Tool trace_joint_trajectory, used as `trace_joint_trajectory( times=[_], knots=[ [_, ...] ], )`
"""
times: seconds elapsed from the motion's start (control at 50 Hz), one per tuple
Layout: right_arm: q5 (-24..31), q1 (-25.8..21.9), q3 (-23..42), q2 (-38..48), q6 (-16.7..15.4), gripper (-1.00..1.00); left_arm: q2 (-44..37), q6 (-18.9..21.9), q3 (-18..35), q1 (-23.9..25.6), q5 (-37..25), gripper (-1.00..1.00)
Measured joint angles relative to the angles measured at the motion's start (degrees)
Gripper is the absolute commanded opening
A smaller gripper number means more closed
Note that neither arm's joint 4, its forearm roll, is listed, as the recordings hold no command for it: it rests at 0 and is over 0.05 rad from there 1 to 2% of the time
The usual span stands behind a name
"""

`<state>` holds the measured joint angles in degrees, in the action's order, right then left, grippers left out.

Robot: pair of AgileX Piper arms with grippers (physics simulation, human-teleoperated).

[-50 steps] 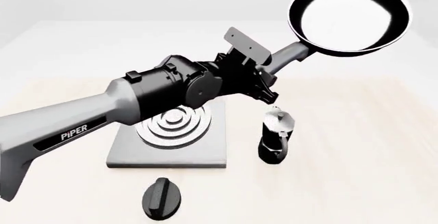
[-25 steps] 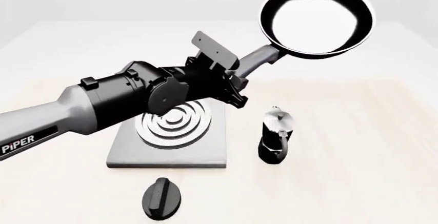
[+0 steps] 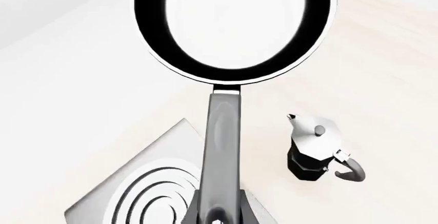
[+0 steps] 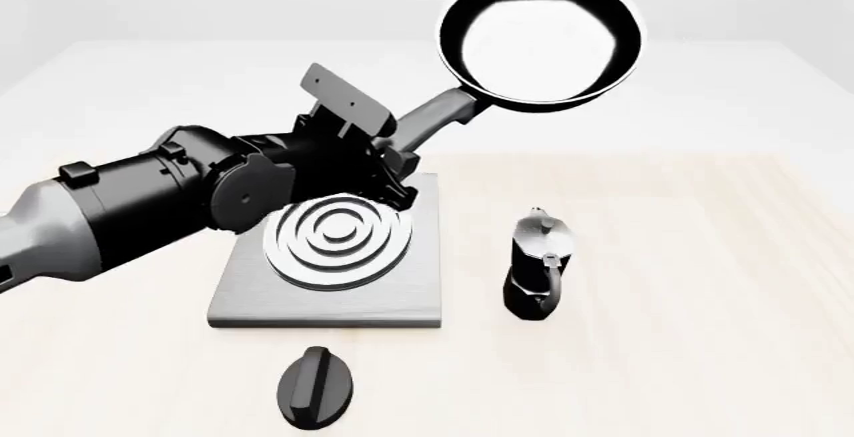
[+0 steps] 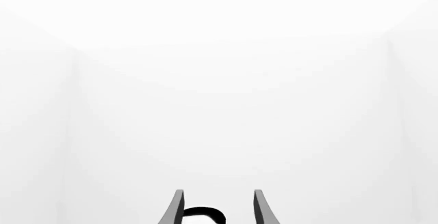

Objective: Put the frying pan on the stove.

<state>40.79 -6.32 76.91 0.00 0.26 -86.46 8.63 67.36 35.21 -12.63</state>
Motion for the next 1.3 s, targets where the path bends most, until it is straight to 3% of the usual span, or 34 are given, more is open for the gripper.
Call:
trace_joint_trajectory(
  times=[0.76,1.3],
  knots=[
    [-0.28,-0.37,-0.45,0.0,-0.87,1.0,12.3,-1.65,-16.07,-7.98,1.29,-1.0],
    [-0.45,-0.39,-1.0,0.0,-1.06,1.0,26.29,-3.74,-26.7,-10.85,-2.6,-1.0]
  ],
)
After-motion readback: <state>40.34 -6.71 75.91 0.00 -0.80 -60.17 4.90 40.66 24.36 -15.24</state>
